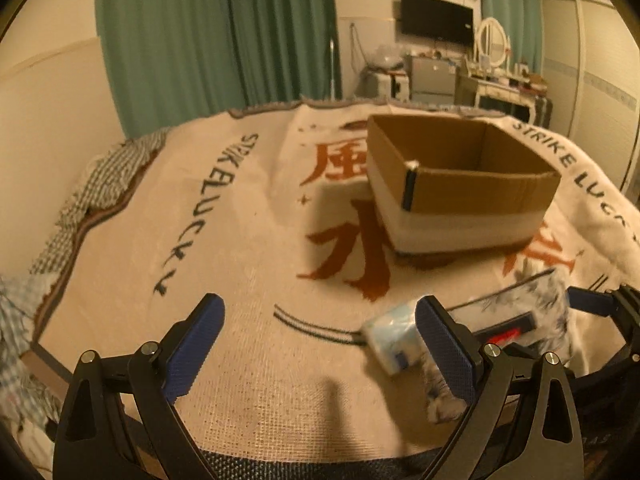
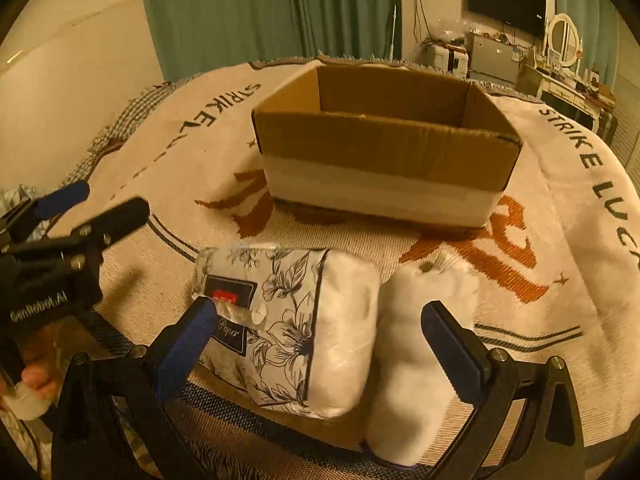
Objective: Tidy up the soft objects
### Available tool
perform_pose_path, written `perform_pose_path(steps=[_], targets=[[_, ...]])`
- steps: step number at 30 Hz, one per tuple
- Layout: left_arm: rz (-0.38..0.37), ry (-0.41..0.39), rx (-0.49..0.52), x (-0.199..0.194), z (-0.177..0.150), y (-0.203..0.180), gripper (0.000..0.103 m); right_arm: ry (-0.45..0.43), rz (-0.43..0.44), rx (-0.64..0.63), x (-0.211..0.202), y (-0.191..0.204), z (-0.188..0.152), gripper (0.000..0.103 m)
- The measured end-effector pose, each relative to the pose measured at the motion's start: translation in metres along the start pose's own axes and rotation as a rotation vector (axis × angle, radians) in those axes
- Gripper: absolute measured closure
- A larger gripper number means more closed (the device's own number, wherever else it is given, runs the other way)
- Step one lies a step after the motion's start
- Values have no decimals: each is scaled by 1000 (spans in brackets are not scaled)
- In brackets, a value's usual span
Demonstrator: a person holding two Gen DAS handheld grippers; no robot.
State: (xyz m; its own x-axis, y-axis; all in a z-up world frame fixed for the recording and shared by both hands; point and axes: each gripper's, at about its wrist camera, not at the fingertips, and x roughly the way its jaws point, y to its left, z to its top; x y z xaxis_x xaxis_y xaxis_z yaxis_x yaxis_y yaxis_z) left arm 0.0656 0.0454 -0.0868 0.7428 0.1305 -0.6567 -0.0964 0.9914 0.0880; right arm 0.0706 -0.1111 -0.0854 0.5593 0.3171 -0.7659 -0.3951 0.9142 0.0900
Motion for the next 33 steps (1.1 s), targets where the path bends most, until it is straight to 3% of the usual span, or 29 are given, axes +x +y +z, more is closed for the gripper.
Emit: perform_pose_path(steps=[8, 15, 21, 26, 30, 33], targets=[[-37, 9, -11, -2, -5, 10, 5, 29, 22, 25, 14, 8, -3, 21], [-21, -41, -7, -23, 4, 10, 5, -22, 78, 53, -10, 6, -1, 52], [-37, -74, 3, -39, 13, -10, 5, -160, 109, 79, -64, -11, 13, 55], [-89, -63, 30, -39, 13, -40, 5, -251, -14, 119, -103, -52, 15, 55], [-119, -13, 44, -23, 5, -66, 6, -261, -165, 134, -113, -80, 6, 55], [-134, 35, 77, -7, -3, -87, 7, -248, -197, 181, -111, -104, -3, 55]])
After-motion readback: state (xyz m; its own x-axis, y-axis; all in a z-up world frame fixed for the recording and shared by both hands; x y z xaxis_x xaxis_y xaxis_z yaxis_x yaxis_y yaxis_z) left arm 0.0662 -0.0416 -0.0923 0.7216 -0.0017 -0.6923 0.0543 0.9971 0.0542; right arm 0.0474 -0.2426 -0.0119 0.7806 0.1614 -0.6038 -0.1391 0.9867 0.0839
